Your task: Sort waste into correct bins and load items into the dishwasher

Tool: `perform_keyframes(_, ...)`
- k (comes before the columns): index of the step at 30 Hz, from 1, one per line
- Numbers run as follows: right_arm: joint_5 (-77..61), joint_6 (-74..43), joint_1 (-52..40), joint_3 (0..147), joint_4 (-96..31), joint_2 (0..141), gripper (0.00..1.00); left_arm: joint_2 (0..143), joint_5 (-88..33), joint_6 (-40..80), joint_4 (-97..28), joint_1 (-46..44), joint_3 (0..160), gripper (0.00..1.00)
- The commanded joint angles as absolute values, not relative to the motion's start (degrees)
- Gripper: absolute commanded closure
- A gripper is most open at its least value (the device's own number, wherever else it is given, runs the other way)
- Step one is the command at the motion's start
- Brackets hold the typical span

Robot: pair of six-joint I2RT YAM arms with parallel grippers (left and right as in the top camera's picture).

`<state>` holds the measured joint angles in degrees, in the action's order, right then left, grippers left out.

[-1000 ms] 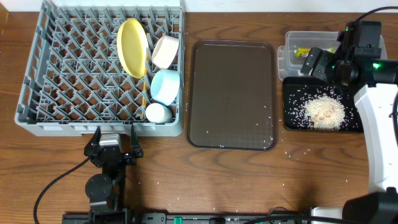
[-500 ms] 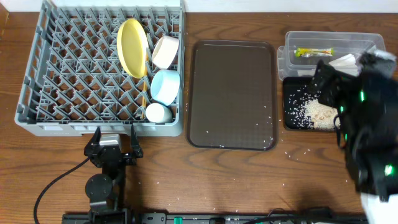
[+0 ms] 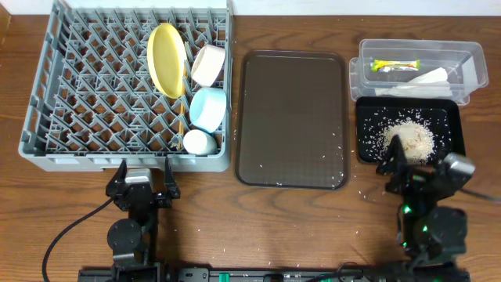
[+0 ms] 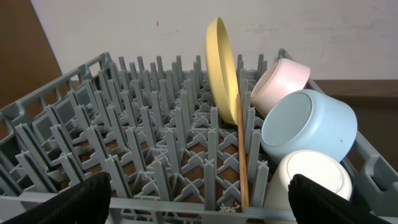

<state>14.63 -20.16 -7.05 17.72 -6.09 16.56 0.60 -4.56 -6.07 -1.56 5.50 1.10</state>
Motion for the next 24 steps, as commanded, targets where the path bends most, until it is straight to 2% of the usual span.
perform_keyframes(1,12.9,-19.7,-7.1,12.5,-4.1,11.4,0.01,0.2,-5.6,-6.4,-3.6,5.3,0.2,0.07)
perform_keyframes(10,9.6,-19.4,-7.1,2.7,-3.0,1.1,0.01,0.2,-5.6,-6.4,-3.6,5.3,0.2,0.07)
perform_keyframes(24,2.5,-8.9,-7.0,0.3,-4.0,0.3,0.01,0.2,-5.6,-6.4,-3.6,5.3,0.2,0.07)
